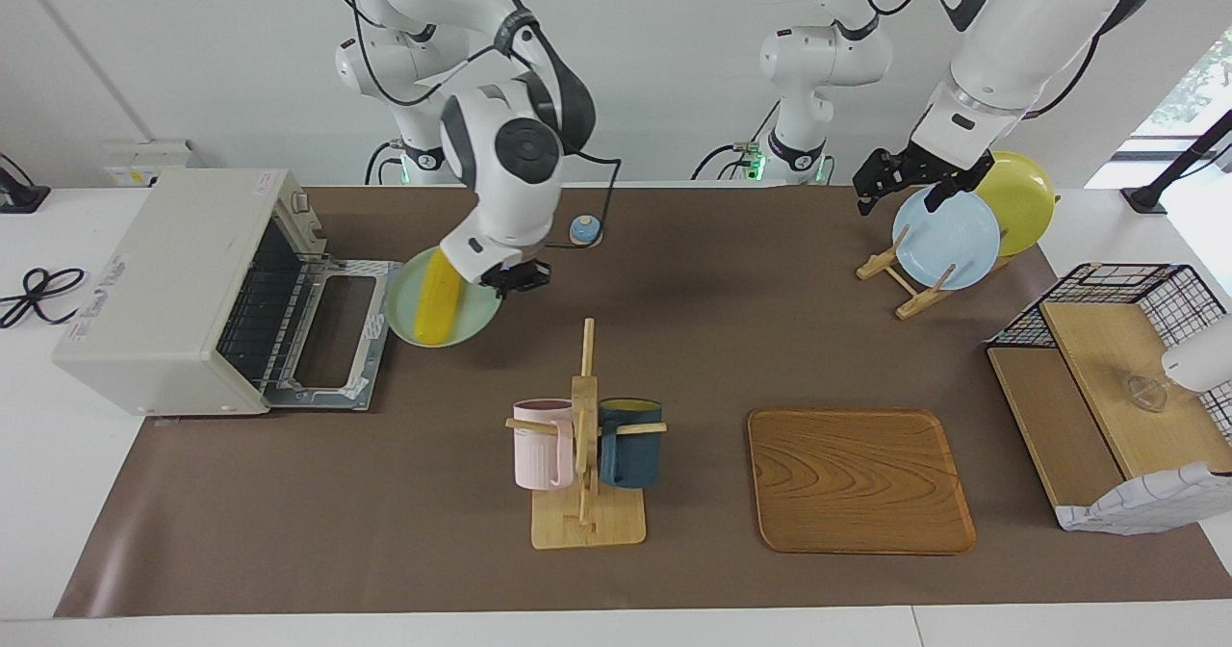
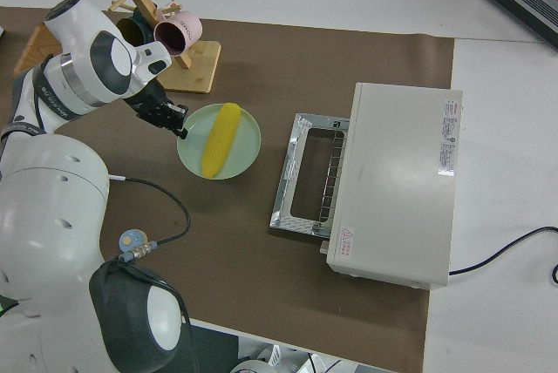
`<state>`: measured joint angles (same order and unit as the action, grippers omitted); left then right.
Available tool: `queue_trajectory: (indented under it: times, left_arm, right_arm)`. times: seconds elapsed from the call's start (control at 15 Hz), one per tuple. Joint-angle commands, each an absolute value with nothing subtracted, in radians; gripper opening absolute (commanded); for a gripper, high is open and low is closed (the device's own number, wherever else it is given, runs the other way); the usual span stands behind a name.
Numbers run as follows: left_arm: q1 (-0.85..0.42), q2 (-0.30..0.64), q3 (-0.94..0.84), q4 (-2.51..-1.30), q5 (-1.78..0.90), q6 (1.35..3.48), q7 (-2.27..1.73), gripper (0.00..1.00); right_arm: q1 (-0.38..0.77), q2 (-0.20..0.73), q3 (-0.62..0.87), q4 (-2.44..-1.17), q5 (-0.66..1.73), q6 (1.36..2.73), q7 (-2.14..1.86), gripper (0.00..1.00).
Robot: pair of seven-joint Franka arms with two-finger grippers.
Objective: Put corn in oven
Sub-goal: 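Carry the corn with the right gripper to the open oven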
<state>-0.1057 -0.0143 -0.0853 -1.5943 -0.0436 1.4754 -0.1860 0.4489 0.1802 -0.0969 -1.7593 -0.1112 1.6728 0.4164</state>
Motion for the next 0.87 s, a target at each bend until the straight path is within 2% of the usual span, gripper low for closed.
queue_trajectory:
  times: [0.0,0.47,0.8]
  left_arm:
    - [-0.091,-0.015,-0.094,-1.585,-0.028,1.457,-0.186,1.00]
    - [-0.091,-0.015,-0.094,-1.585,-0.028,1.457,-0.184,1.00]
    - [-0.091,-0.015,-0.094,-1.585,-0.028,1.457,-0.184,1.00]
  right_arm:
    - [0.313,0.049,-0.083,-1.932,-0.155,1.698,0.263,0.00]
    - [0.062,0.006,-0.083,-2.048,-0.172,1.811,-0.024,0.00]
    - [0.015,-0.037,-0.084,-2.196,-0.173,1.997,-0.078,0.00]
